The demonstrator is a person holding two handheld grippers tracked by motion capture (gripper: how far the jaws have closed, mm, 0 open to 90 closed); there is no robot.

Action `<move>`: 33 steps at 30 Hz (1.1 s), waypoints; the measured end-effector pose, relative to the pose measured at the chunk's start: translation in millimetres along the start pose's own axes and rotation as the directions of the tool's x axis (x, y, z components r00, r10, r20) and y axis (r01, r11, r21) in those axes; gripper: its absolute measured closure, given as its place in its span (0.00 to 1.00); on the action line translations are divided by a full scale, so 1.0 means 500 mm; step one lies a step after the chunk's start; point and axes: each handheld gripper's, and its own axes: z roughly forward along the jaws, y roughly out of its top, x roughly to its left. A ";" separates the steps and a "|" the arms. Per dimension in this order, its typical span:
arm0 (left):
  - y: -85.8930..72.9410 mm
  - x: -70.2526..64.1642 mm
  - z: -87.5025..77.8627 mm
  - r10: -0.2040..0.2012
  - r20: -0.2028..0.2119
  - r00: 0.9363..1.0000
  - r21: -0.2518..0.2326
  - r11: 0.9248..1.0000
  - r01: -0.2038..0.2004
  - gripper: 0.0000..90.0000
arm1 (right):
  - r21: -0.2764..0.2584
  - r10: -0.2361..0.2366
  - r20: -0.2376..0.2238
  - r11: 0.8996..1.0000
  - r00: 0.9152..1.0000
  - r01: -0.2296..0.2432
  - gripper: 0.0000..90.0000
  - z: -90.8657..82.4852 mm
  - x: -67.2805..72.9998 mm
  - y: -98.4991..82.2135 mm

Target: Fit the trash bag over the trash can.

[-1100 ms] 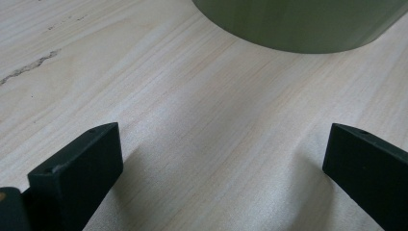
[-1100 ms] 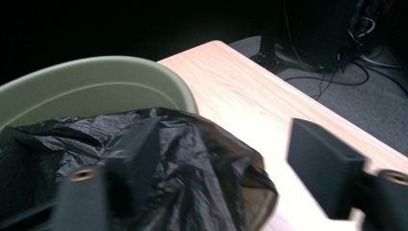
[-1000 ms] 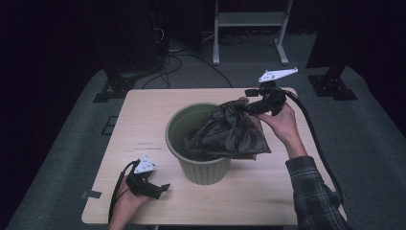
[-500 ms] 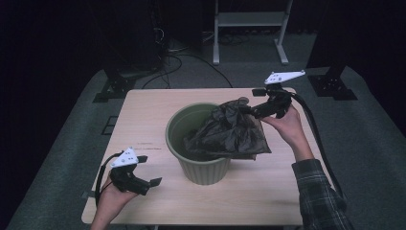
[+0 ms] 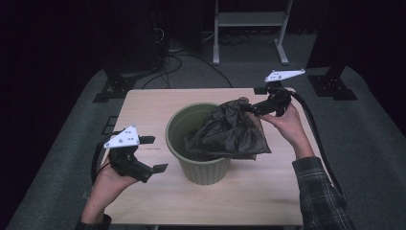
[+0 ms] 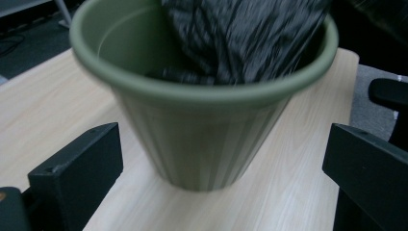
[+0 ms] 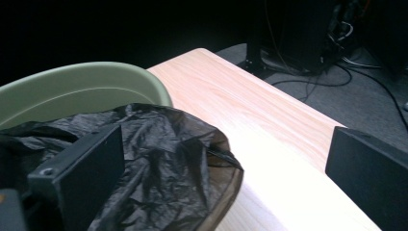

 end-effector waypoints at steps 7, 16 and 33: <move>0.077 -0.012 0.025 0.062 0.040 0.997 -0.023 0.998 -0.062 0.00 | -0.009 0.022 -0.013 1.000 1.000 -0.022 0.00 0.000 -0.006 0.002; 0.155 -0.022 0.072 0.095 0.104 0.990 -0.047 0.995 -0.091 0.03 | 0.003 0.019 -0.007 1.000 1.000 -0.019 0.00 0.004 -0.009 0.001; 0.231 -0.062 0.195 0.165 0.228 0.960 -0.033 0.986 -0.162 0.23 | 0.014 0.024 -0.005 1.000 1.000 -0.024 0.00 0.005 -0.010 0.000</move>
